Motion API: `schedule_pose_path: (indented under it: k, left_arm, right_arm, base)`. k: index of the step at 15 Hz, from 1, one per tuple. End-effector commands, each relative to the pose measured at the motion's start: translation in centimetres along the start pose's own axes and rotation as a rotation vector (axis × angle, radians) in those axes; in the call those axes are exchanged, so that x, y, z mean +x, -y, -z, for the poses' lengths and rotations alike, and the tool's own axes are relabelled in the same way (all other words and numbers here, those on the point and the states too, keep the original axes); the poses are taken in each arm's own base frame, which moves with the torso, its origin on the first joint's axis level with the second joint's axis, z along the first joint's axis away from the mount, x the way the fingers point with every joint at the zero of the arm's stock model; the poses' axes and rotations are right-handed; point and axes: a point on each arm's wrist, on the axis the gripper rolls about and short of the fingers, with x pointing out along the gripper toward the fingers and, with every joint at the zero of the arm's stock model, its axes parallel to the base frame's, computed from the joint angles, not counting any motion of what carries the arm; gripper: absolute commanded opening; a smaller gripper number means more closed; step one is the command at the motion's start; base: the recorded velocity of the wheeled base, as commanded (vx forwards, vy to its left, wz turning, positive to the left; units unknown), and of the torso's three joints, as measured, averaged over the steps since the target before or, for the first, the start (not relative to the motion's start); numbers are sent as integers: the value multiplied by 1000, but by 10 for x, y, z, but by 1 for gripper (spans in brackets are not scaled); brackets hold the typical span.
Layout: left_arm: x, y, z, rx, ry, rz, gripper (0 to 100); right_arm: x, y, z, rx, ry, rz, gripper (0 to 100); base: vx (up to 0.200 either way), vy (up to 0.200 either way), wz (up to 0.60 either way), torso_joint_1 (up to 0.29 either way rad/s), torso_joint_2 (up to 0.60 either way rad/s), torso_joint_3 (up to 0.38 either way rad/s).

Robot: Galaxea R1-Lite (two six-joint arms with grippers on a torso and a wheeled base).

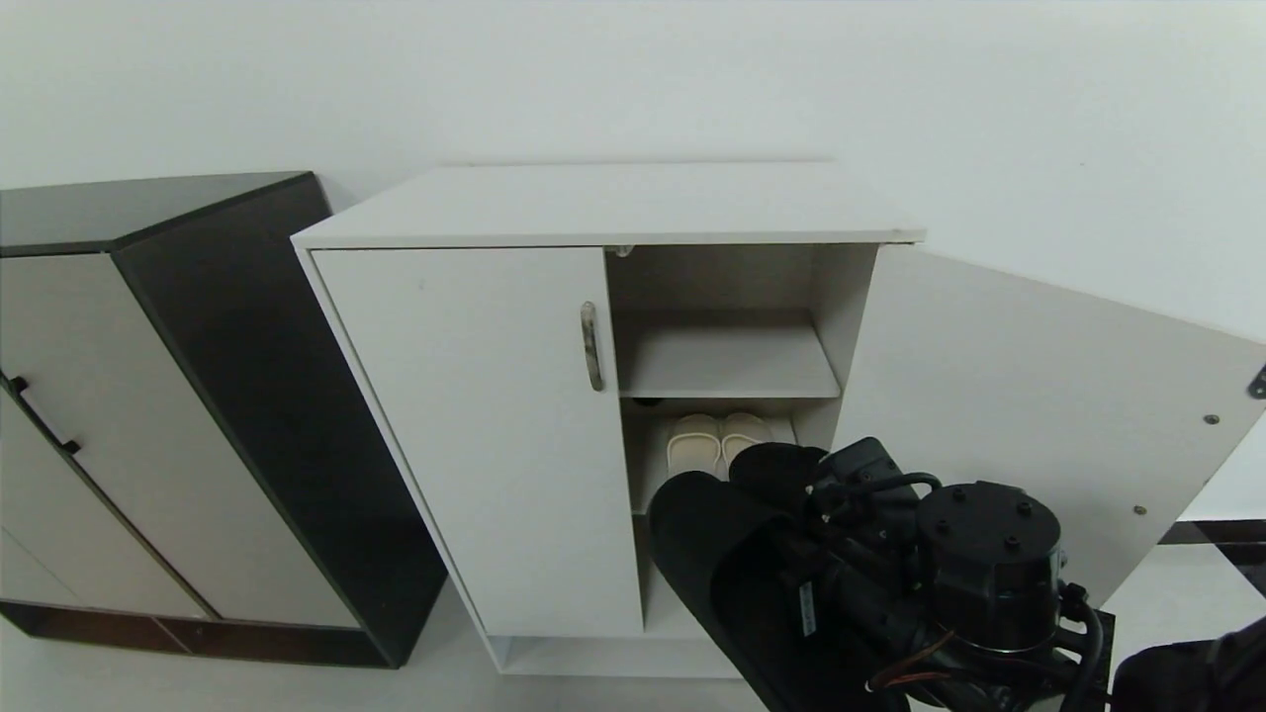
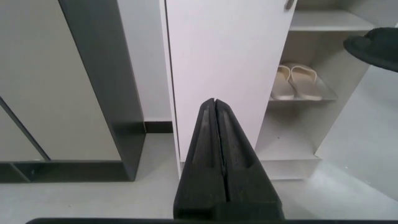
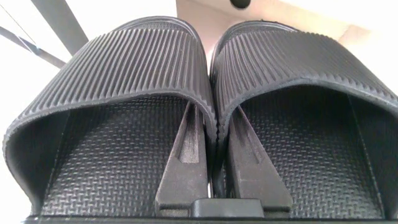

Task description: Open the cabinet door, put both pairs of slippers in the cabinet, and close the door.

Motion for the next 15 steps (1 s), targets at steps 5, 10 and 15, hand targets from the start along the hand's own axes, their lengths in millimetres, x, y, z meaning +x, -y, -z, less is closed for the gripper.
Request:
schedule_pose_path:
  k: [5,10,15]
  left_arm:
    - [0,0,0,0,0,1,0]
    - [0,0,0,0,0,0,0]
    - [0,0,0,0,0,0,0]
  right_arm:
    - [7,-2,9,9,46,0,0]
    - [7,-2,10,8,46,0,0]
    - [9,-2,12,-4,42,3,0]
  base:
    - [0,0,0,-96,453,360]
    - [0,0,0,-21,335,312]
    - [0,0,0,0,26,23]
